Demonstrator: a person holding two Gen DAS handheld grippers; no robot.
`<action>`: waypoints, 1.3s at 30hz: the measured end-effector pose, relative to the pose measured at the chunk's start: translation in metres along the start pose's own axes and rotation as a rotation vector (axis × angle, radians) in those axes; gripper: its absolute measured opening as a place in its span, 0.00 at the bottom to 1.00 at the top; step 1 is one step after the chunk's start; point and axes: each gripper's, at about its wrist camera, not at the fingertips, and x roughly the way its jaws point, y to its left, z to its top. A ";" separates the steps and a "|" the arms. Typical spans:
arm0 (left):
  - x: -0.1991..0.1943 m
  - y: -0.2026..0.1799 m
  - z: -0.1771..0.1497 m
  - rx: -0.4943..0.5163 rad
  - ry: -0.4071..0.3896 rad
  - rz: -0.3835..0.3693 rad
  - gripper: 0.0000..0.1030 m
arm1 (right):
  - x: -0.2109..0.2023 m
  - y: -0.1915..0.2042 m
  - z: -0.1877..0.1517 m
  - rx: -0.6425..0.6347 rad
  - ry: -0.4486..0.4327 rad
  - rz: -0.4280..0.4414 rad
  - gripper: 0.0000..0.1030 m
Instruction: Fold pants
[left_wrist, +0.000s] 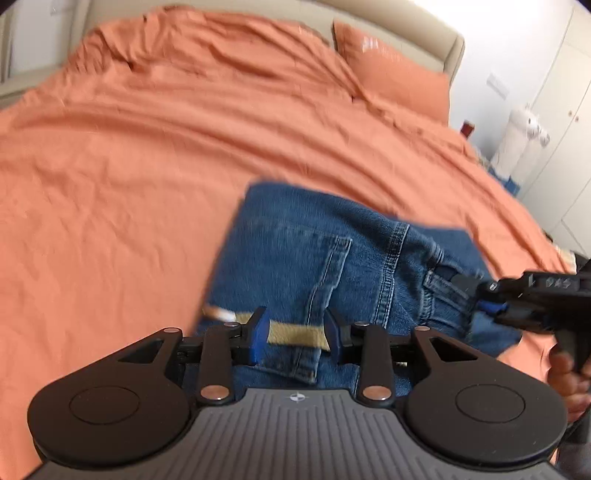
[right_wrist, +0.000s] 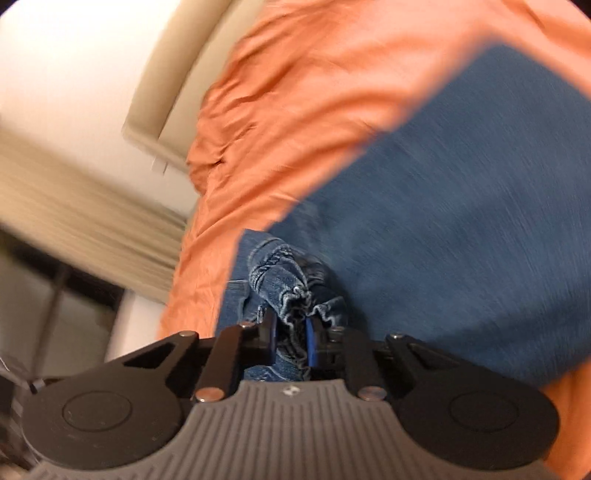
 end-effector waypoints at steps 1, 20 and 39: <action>-0.007 0.001 0.004 -0.011 -0.022 0.003 0.39 | -0.003 0.022 0.008 -0.067 0.005 -0.018 0.10; 0.015 -0.028 0.037 0.053 -0.080 -0.033 0.39 | -0.069 0.130 0.138 -0.445 -0.011 -0.377 0.09; 0.129 -0.054 0.023 0.158 0.085 0.009 0.37 | -0.033 -0.093 0.161 -0.253 0.036 -0.521 0.05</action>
